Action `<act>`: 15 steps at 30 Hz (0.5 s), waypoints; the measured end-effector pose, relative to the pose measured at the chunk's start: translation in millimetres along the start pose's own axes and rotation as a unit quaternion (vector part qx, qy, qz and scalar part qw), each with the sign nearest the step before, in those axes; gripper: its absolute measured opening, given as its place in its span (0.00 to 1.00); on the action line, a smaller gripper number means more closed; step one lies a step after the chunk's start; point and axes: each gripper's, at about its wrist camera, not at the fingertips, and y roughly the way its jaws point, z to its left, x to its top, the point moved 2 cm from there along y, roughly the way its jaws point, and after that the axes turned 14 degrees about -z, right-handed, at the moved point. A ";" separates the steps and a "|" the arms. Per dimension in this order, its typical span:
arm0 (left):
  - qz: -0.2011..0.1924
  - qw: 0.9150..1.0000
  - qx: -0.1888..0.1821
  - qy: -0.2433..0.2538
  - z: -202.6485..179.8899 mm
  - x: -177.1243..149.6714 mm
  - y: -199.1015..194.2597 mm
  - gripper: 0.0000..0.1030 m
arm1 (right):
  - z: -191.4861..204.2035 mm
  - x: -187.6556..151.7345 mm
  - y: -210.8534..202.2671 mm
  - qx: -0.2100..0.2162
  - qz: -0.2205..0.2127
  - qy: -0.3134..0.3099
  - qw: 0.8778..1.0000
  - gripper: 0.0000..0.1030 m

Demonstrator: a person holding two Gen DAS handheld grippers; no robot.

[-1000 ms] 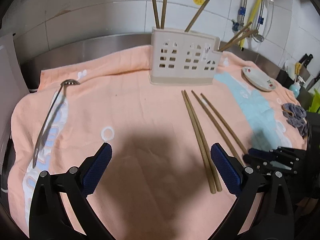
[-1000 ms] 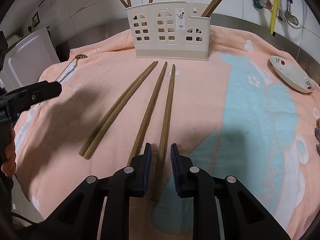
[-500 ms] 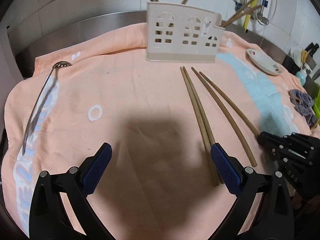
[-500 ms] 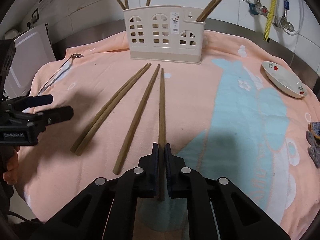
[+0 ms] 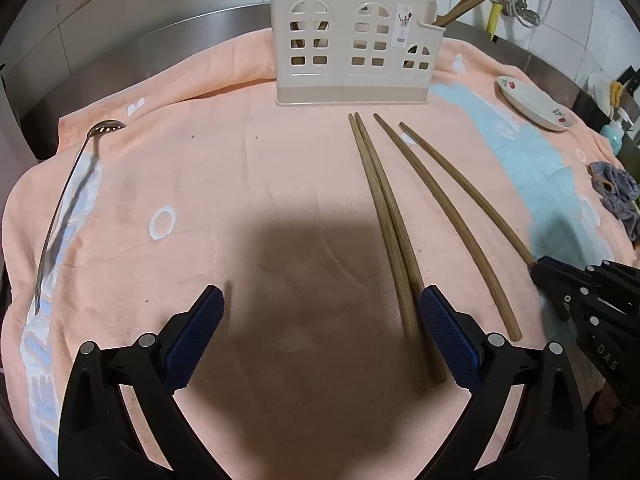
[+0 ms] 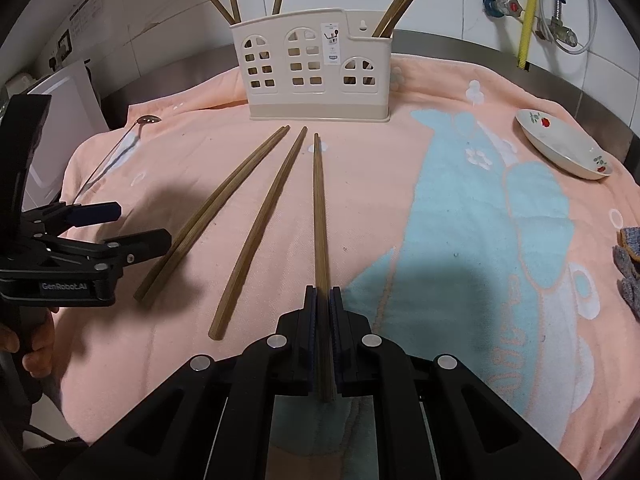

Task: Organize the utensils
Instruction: 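Close the right gripper on a chopstick while the left gripper grasps another chopstick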

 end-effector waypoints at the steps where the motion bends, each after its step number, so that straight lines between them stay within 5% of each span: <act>1: 0.001 1.000 0.002 0.000 -0.2 -0.4 0.8 0.94 | -0.2 -0.2 0.1 0.000 0.000 0.001 1.000 0.07; 15: 0.006 0.999 0.044 0.023 -0.9 -2.0 7.7 0.84 | 0.5 -0.7 -0.2 0.000 -0.001 0.001 1.000 0.07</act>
